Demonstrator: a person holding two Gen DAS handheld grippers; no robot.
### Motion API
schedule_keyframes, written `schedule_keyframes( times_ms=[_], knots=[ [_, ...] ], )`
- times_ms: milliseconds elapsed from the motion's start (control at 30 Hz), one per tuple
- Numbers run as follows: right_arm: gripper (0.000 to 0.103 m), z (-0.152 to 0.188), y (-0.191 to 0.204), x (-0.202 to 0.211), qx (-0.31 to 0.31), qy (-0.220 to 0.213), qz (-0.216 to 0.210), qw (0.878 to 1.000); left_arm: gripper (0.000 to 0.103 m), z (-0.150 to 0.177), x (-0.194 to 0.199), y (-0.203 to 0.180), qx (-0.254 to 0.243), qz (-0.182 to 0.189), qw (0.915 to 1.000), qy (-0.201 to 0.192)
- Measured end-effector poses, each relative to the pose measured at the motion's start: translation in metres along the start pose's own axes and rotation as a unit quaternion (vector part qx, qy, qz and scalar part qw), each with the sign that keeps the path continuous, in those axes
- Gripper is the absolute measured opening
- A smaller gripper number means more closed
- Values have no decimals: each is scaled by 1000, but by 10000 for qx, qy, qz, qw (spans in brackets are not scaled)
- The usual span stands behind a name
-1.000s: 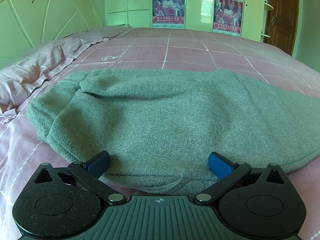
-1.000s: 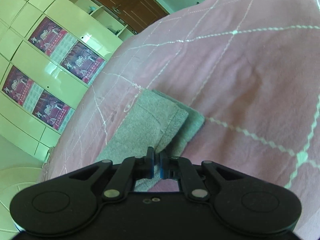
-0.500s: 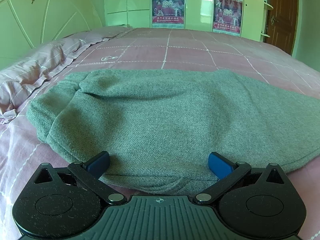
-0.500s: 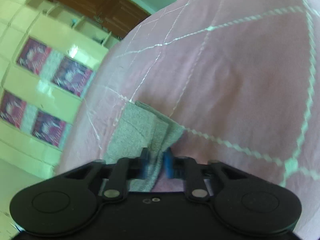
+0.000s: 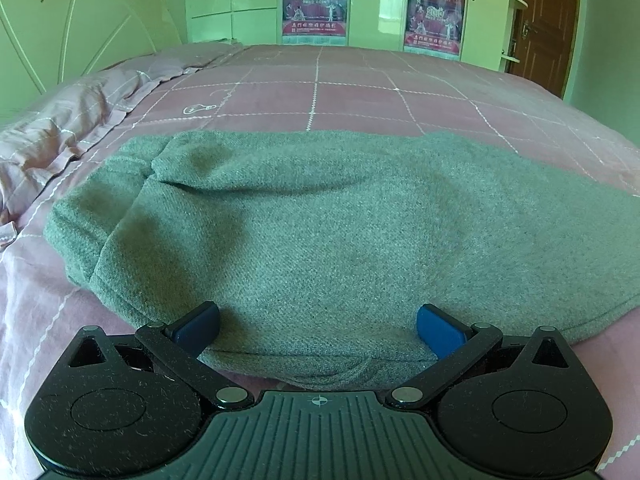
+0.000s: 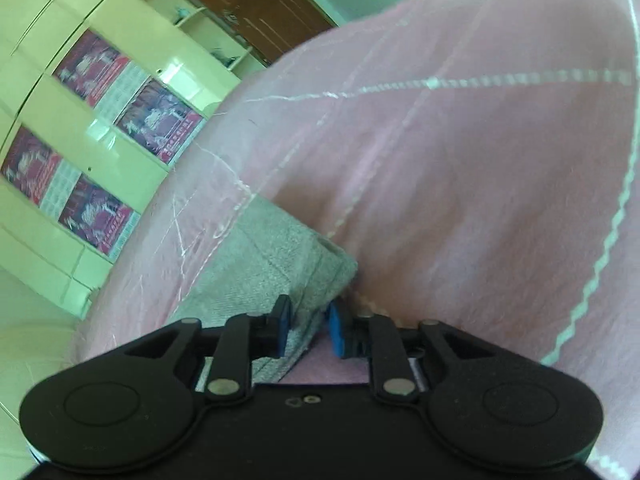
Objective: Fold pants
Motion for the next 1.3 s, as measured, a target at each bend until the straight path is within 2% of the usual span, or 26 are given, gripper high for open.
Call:
schedule_keyframes(
  times_ms=[67, 133, 167, 267, 367, 400, 500, 567, 633, 667, 700, 767, 833, 967, 1067, 1167, 1233, 1300],
  knots=[
    [19, 4, 5, 21, 111, -411, 191, 9989, 103, 3, 1, 0, 23, -8, 9999, -108],
    [21, 5, 12, 40, 251, -889, 638, 9937, 103, 4, 4, 0, 47, -29, 9997, -248],
    [21, 6, 18, 46, 340, -1014, 620, 9923, 103, 4, 9, 1, 74, -43, 9994, -322],
    [20, 19, 58, 36, 713, -582, -219, 9955, 103, 4, 32, 12, 401, -120, 9966, -714],
    [20, 46, 136, 7, 1595, 76, -993, 9822, 103, 3, 46, 43, 767, -426, 9929, -808],
    [20, 59, 170, -6, 1877, 335, -1293, 9731, 103, 3, 47, 57, 945, -512, 9912, -775],
    [21, 111, 279, -48, 2771, 1102, -1964, 9341, 103, -5, 41, 101, 1480, -556, 9852, -664],
    [21, 143, 339, -81, 3319, 1574, -2300, 9012, 103, -11, 32, 124, 1891, -314, 9799, -551],
    [19, 164, 376, -118, 3665, 2007, -2504, 8733, 103, -17, 20, 138, 2162, -72, 9750, -505],
    [19, 178, 391, -138, 3812, 2249, -2490, 8614, 98, -20, 15, 143, 2202, 1, 9743, -468],
    [21, 191, 405, -155, 3972, 2426, -2383, 8524, 87, -22, 8, 146, 2241, 30, 9736, -428],
    [21, 214, 417, -179, 4197, 2693, -2248, 8371, 80, -24, -4, 152, 2387, 185, 9704, -321],
    [21, 228, 421, -194, 4423, 2753, -2167, 8256, 79, -23, -12, 157, 2491, 250, 9677, -307],
    [21, 237, 428, -216, 4486, 3011, -2196, 8123, 79, -18, -25, 159, 2608, 462, 9639, -255],
    [21, 249, 435, -232, 4619, 3338, -2261, 7900, 79, -18, -30, 158, 2598, 505, 9638, -310],
    [21, 252, 437, -231, 4648, 3689, -2572, 7627, 79, -19, -31, 159, 2603, 556, 9633, -351],
    [21, 249, 441, -224, 4494, 3832, -2959, 7508, 76, -17, -28, 160, 2618, 566, 9627, -384],
    [22, 252, 443, -227, 4466, 3945, -2947, 7470, 71, -15, -25, 161, 2638, 563, 9620, -431]
  ],
)
Point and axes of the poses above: each gripper's, at about its wrist camera, not at the fingertips, and x roughly against the way its jaws point, y to its left, z to its underside, the point moved 5 cm from there along -x, roughly the way its jaws point, and after that the axes turned 6 degrees about y, right-handed, at the moved point
